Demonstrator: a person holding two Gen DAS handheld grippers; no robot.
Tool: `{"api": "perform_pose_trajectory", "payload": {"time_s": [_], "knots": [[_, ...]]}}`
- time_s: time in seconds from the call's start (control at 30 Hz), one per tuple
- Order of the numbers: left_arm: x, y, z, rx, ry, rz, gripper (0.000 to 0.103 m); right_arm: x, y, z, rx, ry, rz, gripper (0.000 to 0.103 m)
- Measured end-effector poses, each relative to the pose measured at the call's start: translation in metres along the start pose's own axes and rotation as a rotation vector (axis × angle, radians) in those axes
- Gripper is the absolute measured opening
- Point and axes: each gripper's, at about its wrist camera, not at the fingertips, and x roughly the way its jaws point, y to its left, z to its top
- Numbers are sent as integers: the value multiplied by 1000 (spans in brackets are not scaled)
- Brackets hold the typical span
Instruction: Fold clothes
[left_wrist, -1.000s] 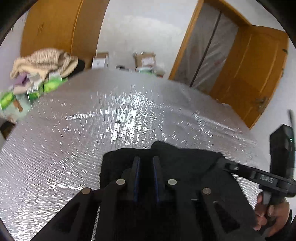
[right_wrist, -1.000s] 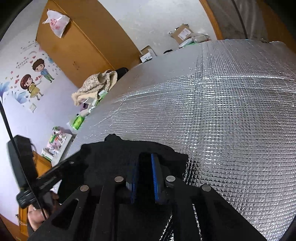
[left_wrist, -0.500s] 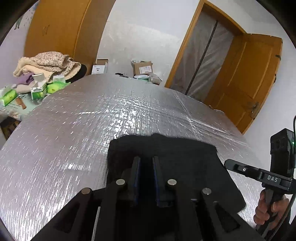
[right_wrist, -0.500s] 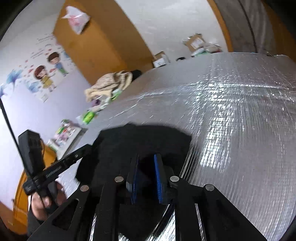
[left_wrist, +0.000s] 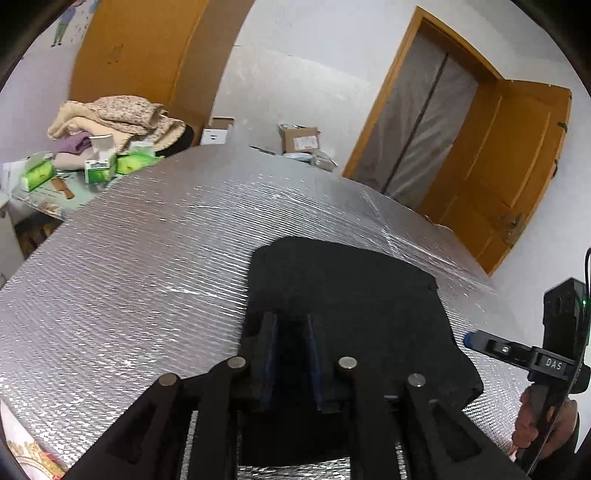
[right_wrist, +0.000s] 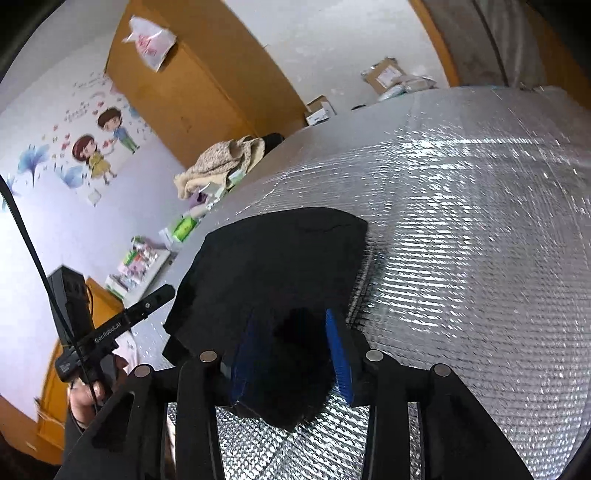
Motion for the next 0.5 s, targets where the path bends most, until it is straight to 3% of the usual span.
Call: {"api": "perform_pose_trajectory", "payload": {"time_s": [0.1,0.2,0.27,0.5], "knots": [[-1,7,-3,-27,12,-9,28,0,-10,-1,47,13,26,44],[1,14,-7,-58,35,-33,36,2,-15,-1,83,30,44,56],[6,20,-9,-82,58,-58,42,6,-17,-1,105,45,59,57],[27,32,-17,-172,136,-121,44,30,-19,0,160,122,99,57]]}}
